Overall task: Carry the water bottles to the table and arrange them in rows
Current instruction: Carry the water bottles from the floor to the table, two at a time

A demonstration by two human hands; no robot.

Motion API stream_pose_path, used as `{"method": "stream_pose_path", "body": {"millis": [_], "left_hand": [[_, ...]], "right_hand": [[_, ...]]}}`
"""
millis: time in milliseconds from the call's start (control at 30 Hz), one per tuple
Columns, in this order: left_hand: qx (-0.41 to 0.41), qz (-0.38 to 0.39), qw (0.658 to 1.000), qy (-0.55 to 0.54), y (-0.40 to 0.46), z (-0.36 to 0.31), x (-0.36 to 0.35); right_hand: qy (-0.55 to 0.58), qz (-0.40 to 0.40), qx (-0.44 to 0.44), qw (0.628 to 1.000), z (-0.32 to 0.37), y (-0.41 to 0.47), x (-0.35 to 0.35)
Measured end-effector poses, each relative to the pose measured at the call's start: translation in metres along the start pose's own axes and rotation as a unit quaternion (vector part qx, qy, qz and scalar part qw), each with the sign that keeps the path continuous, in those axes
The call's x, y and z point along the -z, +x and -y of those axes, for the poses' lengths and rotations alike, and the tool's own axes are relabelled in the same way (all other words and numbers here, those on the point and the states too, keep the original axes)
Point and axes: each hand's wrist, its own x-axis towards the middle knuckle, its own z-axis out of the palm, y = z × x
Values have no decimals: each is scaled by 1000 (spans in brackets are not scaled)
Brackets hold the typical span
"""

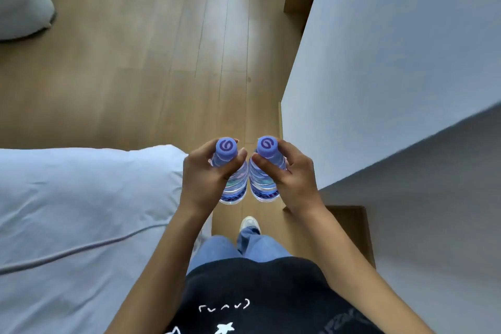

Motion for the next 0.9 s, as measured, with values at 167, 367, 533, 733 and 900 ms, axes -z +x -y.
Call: {"method": "stream_pose_path", "body": {"millis": [167, 367, 533, 733, 900], "left_hand": [[8, -9, 999, -30, 105, -13, -16], [35, -4, 998, -50, 249, -4, -31], [5, 45, 998, -39, 386, -6, -34], [-25, 79, 996, -41, 537, -26, -44], [-24, 103, 994, -42, 649, -33, -67]], "right_hand": [[-4, -7, 0, 1000, 5, 109, 7], [11, -25, -7, 1000, -2, 246, -4], [2, -50, -8, 999, -5, 369, -19], [25, -98, -14, 995, 11, 503, -26], [24, -144, -30, 989, 15, 606, -19]]}}
